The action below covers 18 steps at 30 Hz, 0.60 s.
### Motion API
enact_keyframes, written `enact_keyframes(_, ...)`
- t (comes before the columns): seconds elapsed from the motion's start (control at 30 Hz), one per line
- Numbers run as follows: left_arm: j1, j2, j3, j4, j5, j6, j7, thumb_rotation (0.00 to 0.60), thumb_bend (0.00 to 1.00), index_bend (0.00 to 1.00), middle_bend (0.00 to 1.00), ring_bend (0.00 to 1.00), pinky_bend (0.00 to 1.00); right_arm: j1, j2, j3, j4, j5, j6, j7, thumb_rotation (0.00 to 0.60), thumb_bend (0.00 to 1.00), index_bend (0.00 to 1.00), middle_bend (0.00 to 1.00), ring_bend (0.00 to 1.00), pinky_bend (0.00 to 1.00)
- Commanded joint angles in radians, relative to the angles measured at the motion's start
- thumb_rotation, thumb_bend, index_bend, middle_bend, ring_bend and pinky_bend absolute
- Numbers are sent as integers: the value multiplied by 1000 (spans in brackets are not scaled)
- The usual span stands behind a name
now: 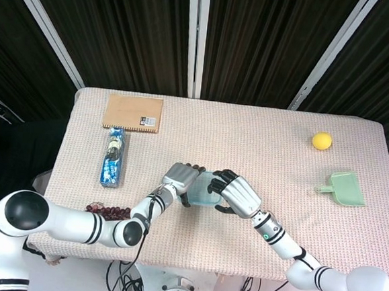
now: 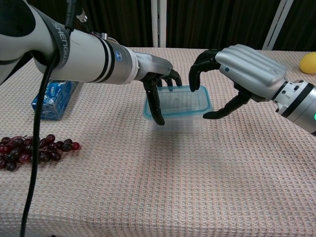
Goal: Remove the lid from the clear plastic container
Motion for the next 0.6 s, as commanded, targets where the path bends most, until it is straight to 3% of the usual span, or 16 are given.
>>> enact_keyframes(0.03,-2,1,11,1,11,0,-6,600,0,173,299,235,364,0,-7,1,9,-1,16,14,600,505,510,475,276,342)
enact_keyframes(0.23,-1,12,8,-4,15,-23,-45,600,0,165,297,235,363,0,-21,-1,43,-9,46,14,600,568,538,484,289,353)
enact_keyframes(0.6,15,60,-3,-5,29,-138,-175,600,0,130,276,228,341,-2,-116,-11,216,-36,137,40,600,691,601,536,364,421)
